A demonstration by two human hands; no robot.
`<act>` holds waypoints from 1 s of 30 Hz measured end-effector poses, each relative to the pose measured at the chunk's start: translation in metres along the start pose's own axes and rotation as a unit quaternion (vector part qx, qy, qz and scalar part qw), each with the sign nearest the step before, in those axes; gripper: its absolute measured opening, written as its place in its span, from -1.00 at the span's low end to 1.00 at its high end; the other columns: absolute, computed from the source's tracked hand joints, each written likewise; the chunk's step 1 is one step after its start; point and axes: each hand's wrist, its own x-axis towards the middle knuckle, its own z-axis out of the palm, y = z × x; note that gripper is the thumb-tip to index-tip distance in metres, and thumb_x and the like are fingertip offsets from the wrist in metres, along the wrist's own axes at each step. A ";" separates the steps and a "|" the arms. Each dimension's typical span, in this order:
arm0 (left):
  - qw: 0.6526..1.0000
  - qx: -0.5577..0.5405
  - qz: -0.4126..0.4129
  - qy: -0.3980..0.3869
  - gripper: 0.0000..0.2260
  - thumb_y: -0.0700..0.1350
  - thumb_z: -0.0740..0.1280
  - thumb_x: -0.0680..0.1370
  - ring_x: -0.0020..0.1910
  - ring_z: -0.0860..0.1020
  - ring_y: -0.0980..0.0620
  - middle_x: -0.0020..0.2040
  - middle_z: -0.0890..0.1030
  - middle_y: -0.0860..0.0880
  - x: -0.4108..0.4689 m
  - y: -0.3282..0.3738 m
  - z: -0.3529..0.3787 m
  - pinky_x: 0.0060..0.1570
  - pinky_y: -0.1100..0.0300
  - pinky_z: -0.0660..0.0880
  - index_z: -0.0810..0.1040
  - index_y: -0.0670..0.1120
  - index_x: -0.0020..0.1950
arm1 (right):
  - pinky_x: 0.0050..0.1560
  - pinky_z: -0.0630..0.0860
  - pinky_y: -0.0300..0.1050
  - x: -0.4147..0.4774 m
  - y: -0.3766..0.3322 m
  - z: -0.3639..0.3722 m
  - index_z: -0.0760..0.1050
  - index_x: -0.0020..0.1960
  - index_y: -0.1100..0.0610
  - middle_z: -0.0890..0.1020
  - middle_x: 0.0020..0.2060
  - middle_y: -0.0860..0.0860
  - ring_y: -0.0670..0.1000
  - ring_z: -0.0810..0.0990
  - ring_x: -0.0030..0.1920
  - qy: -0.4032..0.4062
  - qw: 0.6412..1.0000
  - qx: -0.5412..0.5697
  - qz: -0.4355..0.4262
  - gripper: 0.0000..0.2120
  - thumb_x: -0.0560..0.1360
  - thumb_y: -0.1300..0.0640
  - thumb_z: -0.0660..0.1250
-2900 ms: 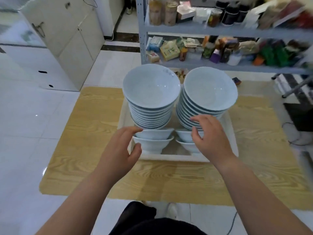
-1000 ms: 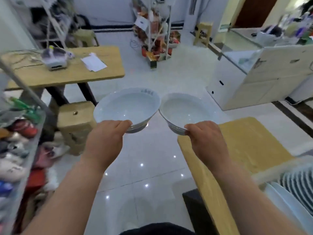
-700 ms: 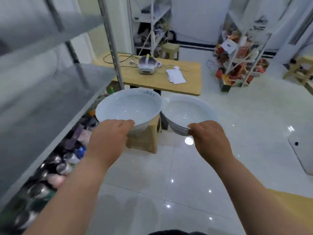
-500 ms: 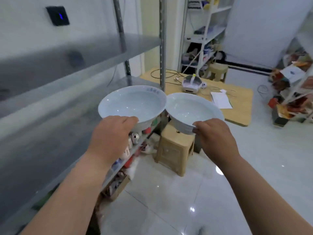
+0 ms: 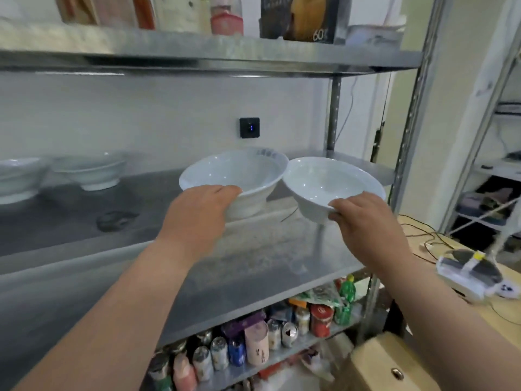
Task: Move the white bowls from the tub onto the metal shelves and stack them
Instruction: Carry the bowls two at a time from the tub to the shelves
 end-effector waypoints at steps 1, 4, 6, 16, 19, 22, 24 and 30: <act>1.000 0.016 -0.012 -0.003 -0.54 -0.38 0.39 0.30 -0.20 0.61 -0.17 -0.13 0.67 -0.04 0.004 -0.003 0.002 -0.36 0.08 0.50 0.60 -0.04 0.14 | -0.16 0.39 -0.03 0.013 0.005 0.006 0.62 -0.06 0.14 0.64 -0.31 0.05 0.17 0.52 -0.27 0.000 1.000 0.006 -0.018 -0.92 0.45 0.23 0.45; 0.999 0.041 -0.035 0.001 -0.56 -0.40 0.39 0.27 -0.27 0.60 -0.17 -0.19 0.66 -0.05 0.012 -0.016 0.005 -0.40 0.13 0.44 0.62 -0.06 0.09 | -0.15 0.37 -0.04 0.047 0.013 0.031 0.62 -0.07 0.13 0.64 -0.31 0.06 0.17 0.52 -0.26 -0.007 0.998 0.023 -0.058 -0.92 0.45 0.24 0.44; 0.997 0.063 -0.047 -0.001 -0.58 -0.41 0.41 0.25 -0.33 0.59 -0.15 -0.25 0.65 -0.05 0.014 -0.027 0.008 -0.43 0.18 0.38 0.63 -0.07 0.04 | -0.16 0.38 -0.03 0.067 0.012 0.051 0.62 -0.08 0.13 0.63 -0.33 0.06 0.18 0.52 -0.26 -0.006 0.997 0.037 -0.073 -0.92 0.44 0.25 0.44; 0.978 0.059 -0.153 -0.126 -0.56 -0.32 0.19 0.46 -0.03 0.53 -0.08 0.01 0.59 0.03 0.032 -0.113 0.062 -0.21 0.14 0.36 0.49 0.08 0.25 | -0.28 0.24 -0.14 0.141 -0.027 0.151 0.56 -0.20 0.13 0.54 -0.43 0.04 0.17 0.50 -0.32 -0.056 0.991 0.061 -0.105 -0.88 0.37 0.28 0.48; 0.984 0.035 -0.132 -0.112 -0.61 -0.29 0.20 0.51 0.01 0.55 -0.08 0.05 0.61 0.01 0.044 -0.143 0.083 -0.18 0.14 0.34 0.52 0.04 0.25 | -0.20 0.21 -0.13 0.167 -0.030 0.178 0.52 -0.09 0.10 0.55 -0.31 0.04 0.16 0.51 -0.16 -0.103 0.988 0.056 -0.100 -0.92 0.46 0.23 0.40; 0.984 0.058 -0.111 -0.126 -0.69 -0.27 0.19 0.52 -0.03 0.53 -0.09 0.01 0.59 -0.01 0.062 -0.166 0.102 -0.22 0.15 0.21 0.52 0.01 0.18 | -0.18 0.26 -0.11 0.191 -0.031 0.205 0.53 -0.03 0.03 0.54 -0.27 0.00 0.12 0.48 -0.12 -0.126 0.986 0.062 -0.085 -0.91 0.51 0.20 0.33; 0.981 0.070 -0.107 -0.149 -0.70 -0.27 0.19 0.51 0.00 0.53 -0.11 0.03 0.57 -0.01 0.076 -0.183 0.115 -0.20 0.14 0.18 0.49 0.00 0.18 | -0.20 0.24 -0.11 0.206 -0.034 0.222 0.56 -0.06 0.05 0.49 -0.33 -0.02 0.11 0.47 -0.20 -0.119 0.986 0.080 -0.082 -0.91 0.49 0.22 0.36; 0.972 0.104 -0.095 -0.189 -0.71 -0.30 0.19 0.45 -0.02 0.54 -0.14 0.00 0.56 -0.02 0.101 -0.231 0.156 -0.18 0.09 0.27 0.43 -0.02 0.10 | 0.01 0.43 -0.07 0.259 -0.048 0.270 0.57 0.14 0.04 0.62 -0.03 0.08 0.16 0.56 0.01 -0.190 0.978 0.048 -0.070 -0.78 0.53 0.21 0.29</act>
